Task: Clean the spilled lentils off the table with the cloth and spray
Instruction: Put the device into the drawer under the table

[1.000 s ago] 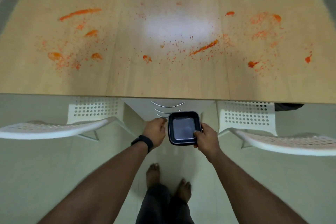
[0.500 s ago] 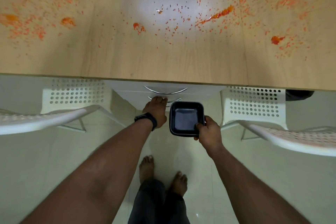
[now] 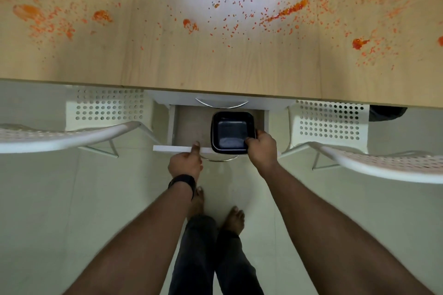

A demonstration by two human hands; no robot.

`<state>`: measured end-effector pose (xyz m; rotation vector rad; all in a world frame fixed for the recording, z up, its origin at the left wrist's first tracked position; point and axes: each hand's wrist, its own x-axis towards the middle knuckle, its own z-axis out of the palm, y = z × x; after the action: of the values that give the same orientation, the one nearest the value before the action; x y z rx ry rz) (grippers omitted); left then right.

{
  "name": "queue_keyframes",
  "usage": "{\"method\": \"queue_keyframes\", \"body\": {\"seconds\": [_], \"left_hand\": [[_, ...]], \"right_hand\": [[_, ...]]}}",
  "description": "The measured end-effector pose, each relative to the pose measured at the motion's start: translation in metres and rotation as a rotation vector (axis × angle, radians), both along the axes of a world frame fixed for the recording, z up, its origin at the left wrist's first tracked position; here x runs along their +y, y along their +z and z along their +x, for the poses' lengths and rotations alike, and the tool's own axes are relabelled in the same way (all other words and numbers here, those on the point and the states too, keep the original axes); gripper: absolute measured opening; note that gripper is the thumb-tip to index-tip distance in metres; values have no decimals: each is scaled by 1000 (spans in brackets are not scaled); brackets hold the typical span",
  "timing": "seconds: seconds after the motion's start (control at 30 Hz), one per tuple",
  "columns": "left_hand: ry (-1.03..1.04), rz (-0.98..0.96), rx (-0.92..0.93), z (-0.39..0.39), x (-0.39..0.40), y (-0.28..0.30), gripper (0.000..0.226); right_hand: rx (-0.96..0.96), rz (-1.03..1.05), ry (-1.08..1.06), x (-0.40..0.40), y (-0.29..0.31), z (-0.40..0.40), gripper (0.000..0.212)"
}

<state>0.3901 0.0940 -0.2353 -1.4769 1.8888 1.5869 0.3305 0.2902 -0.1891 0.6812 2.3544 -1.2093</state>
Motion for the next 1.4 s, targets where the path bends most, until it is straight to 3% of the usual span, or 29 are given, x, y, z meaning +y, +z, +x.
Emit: {"method": "queue_keyframes", "body": {"seconds": [0.1,0.23,0.47,0.6,0.73,0.8,0.93,1.13,1.23,1.3,1.37,1.4], "left_hand": [[227,175,-93,4,-3,1,39],[380,311,-66,9,-1,3,25],[399,329,-33,12,1,-6,25],[383,325,-30,6,2,-3,22],[373,336,-42,-12,0,2,21],[372,358,-34,-26,-2,4,21],[434,455,16,-57,-2,14,29],[501,646,100,-92,-1,23,50],[513,698,161,-104,-3,20,61],[517,734,202,-112,-5,17,66],[509,756,224,-122,-6,15,68],[497,766,229,-126,-6,13,68]], "right_hand": [[-86,44,88,-17,-9,-19,23],[-223,115,188,-33,-33,-33,27],[-341,194,227,-40,-63,-31,26],[-369,233,273,-41,-54,-39,12],[-257,228,235,-30,-32,-34,25],[-83,215,116,-23,-17,-27,10],[93,245,-114,-12,5,-16,22],[-104,-108,-554,-4,-10,-32,30],[-163,-446,-684,-2,-21,-50,36],[-98,-562,-741,3,-26,-59,46],[-59,-685,-788,4,-29,-68,30],[-54,-672,-790,3,-31,-71,36]]}}
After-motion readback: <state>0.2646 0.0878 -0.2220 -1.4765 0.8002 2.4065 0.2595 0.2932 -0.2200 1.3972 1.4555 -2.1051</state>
